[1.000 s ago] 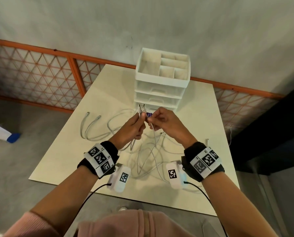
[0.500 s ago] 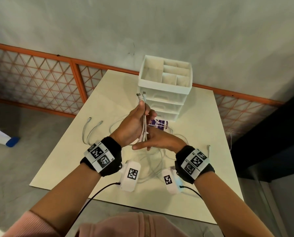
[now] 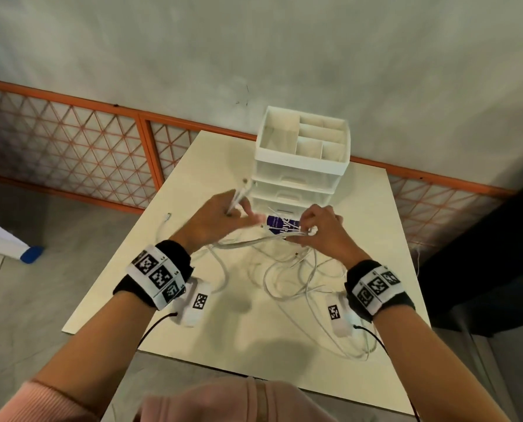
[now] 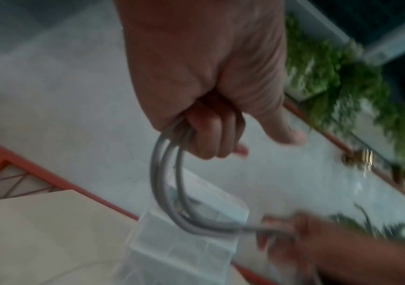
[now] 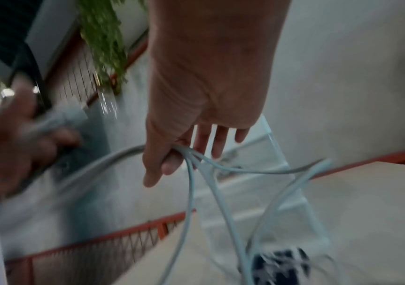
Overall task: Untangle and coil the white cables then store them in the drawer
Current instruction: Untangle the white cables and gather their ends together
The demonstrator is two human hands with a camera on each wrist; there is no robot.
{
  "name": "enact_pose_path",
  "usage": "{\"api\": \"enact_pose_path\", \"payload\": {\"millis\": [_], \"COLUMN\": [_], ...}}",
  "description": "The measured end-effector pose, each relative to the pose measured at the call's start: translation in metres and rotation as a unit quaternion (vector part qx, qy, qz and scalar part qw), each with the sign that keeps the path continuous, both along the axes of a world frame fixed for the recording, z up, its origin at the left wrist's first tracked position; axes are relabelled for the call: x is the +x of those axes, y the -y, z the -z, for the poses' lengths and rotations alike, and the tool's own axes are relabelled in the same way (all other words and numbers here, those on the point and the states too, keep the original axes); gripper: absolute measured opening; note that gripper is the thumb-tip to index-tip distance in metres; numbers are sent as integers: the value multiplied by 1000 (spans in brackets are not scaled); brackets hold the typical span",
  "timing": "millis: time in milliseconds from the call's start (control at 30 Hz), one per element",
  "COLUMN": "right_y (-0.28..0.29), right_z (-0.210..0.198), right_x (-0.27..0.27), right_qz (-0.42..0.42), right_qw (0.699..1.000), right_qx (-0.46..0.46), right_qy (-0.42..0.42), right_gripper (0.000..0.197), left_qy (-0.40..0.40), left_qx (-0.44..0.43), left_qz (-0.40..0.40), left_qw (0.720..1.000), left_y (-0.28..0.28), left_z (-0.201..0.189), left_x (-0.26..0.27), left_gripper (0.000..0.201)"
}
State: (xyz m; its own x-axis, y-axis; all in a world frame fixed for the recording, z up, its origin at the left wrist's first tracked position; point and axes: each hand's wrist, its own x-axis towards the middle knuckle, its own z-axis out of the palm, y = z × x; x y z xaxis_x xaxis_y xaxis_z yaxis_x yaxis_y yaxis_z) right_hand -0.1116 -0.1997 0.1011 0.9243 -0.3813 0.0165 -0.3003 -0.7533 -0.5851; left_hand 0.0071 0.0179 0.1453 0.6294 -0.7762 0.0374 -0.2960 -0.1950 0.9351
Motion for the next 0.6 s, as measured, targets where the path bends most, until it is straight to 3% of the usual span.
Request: {"api": "enact_pose_path", "payload": {"millis": [67, 133, 267, 400, 533, 600], "right_y": [-6, -16, -17, 7, 32, 38], "right_z": [-23, -43, -48, -23, 1, 4], "right_x": [6, 11, 10, 2, -12, -17], "right_qz": [-39, -67, -80, -63, -22, -6], "right_qw": [997, 993, 984, 985, 985, 985], "right_qx": [62, 96, 157, 107, 76, 110], "right_qy": [20, 13, -34, -118, -156, -131], "right_gripper": [22, 24, 38, 29, 39, 42], "left_qy": [55, 84, 136, 150, 125, 124], "left_qx": [82, 108, 27, -49, -69, -30], "left_qz": [48, 52, -40, -128, -215, -238], "left_qw": [994, 989, 990, 979, 966, 963], "left_y": [5, 11, 9, 6, 0, -3], "left_z": [19, 35, 38, 24, 28, 37], "left_x": [-6, -11, -3, 8, 25, 30], "left_gripper": [24, 18, 30, 32, 40, 42]}}
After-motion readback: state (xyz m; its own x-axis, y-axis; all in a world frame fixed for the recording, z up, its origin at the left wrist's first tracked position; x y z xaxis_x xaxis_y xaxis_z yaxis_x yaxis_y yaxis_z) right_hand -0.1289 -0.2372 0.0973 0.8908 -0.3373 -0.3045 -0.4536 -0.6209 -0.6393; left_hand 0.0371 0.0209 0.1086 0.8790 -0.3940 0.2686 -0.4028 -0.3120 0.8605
